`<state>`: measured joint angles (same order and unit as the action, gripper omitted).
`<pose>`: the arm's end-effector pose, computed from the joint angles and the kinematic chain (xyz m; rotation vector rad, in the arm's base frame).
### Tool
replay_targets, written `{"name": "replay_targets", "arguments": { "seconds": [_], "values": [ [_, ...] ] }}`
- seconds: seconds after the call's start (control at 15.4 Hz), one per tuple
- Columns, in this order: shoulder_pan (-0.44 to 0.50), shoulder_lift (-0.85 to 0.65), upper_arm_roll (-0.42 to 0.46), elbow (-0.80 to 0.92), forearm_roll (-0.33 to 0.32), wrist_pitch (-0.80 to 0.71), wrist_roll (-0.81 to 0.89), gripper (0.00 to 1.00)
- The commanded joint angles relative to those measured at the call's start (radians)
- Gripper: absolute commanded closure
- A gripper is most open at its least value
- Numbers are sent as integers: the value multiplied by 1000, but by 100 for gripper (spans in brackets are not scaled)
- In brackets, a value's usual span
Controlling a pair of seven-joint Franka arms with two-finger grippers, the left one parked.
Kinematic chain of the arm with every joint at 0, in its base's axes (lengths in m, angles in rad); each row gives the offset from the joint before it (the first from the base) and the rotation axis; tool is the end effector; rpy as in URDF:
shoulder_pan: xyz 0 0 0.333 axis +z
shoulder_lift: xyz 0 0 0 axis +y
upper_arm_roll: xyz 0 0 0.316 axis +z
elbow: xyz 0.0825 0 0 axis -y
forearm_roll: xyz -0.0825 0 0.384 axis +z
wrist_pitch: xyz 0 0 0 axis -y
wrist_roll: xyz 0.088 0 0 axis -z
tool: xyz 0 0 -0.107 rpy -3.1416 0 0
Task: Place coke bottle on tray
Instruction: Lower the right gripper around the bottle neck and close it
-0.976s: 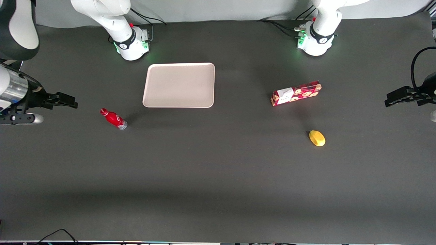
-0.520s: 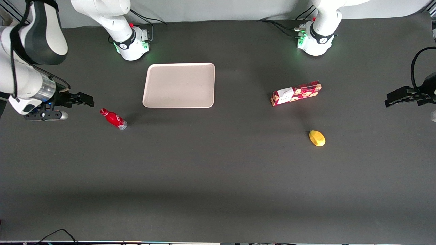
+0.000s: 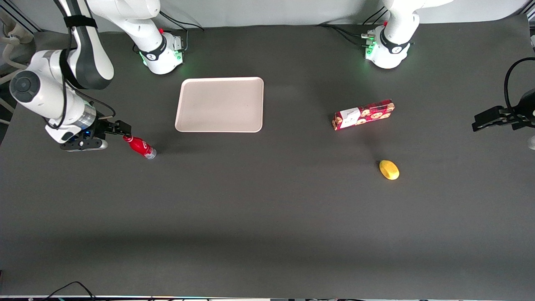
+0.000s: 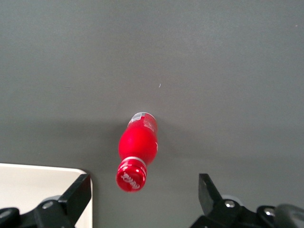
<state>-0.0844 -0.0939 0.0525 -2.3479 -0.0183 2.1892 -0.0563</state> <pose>0.4830 -0.0160 0.3644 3.1228 0.0548 -0.1027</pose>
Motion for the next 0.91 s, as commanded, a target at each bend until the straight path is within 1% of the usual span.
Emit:
{"name": "replay_targets", "arguments": {
  "seconds": [0.0,0.13,0.85],
  "values": [
    [2,-23,15,-73,-14,81,-22,0],
    [0,-9,18,-77,-43,95,-20,0],
    [-11,36,23,-102,-45,158,-22,0]
  ]
}}
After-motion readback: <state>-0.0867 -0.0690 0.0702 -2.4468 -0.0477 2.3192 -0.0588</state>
